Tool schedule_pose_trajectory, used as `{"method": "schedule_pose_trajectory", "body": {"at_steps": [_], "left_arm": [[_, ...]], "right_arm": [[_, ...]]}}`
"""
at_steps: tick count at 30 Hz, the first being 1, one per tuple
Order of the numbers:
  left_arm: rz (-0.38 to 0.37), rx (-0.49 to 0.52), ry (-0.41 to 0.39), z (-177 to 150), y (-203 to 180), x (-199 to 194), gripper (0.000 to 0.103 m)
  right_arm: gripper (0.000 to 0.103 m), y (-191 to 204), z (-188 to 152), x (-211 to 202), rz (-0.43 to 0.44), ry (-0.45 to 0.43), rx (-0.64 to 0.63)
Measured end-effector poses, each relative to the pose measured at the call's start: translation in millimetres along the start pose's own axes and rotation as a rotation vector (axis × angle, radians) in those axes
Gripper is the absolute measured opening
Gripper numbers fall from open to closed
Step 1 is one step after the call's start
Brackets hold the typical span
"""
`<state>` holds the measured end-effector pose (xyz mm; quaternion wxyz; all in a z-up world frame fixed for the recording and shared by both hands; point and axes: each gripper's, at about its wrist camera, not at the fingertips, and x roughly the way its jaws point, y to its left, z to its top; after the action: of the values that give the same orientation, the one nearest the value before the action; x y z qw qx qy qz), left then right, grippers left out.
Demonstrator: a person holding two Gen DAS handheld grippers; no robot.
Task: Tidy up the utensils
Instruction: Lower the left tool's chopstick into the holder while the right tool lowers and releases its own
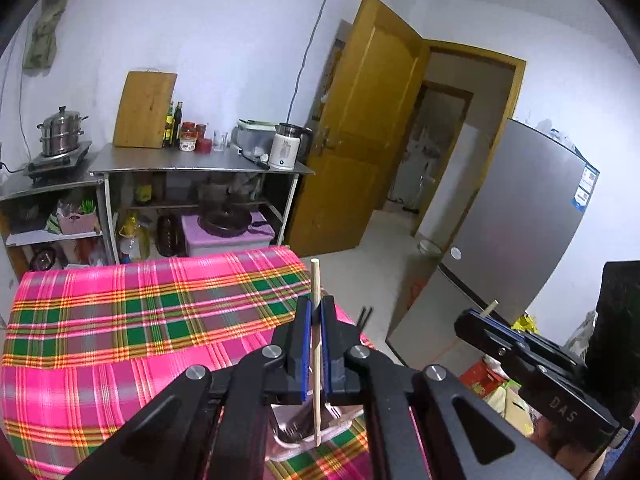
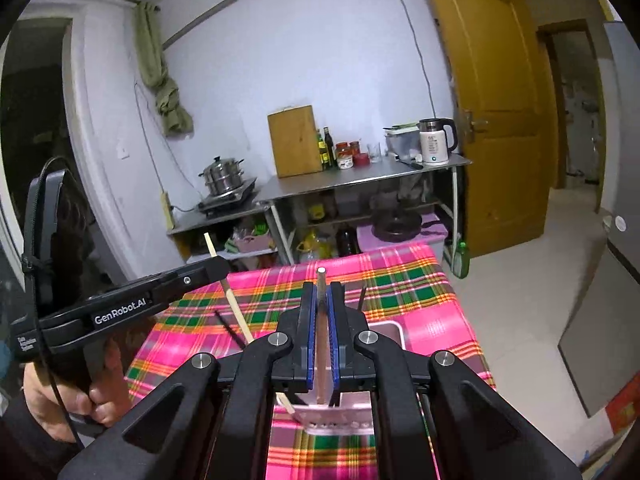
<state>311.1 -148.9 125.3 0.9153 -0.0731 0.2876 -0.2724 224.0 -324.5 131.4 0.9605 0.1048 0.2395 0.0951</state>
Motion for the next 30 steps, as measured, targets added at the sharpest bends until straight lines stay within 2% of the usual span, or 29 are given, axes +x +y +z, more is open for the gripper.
{"method": "schedule_pose_trajectory", "body": {"at_steps": [6,12,21,24,30], "left_arm": [[0.024,0.016,-0.006,-4.3,6.7,19.8,0.004],[0.039,0.062,0.043,-26.2,10.2,37.1,0.004],[0.049,0.104,0.049,-40.6,8.6,27.7,0.005],[0.044,0.103,0.055,-41.0,5.8,23.3,0.011],[0.047,0.096,0.050,-42.8,4.4,9.3,0.017]], "right_arm": [[0.006,-3.3,-3.8,20.5,-0.003,0.011,0.008],[0.006,-6.3,-26.6,49.9,-0.003,0.077,0.014],[0.006,-6.7,-53.4,73.3,-0.006,0.165,0.013],[0.007,-5.6,-56.5,71.1,-0.004,0.175,0.011],[0.020,-5.5,-55.9,59.5,-0.018,0.161,0.000]]}}
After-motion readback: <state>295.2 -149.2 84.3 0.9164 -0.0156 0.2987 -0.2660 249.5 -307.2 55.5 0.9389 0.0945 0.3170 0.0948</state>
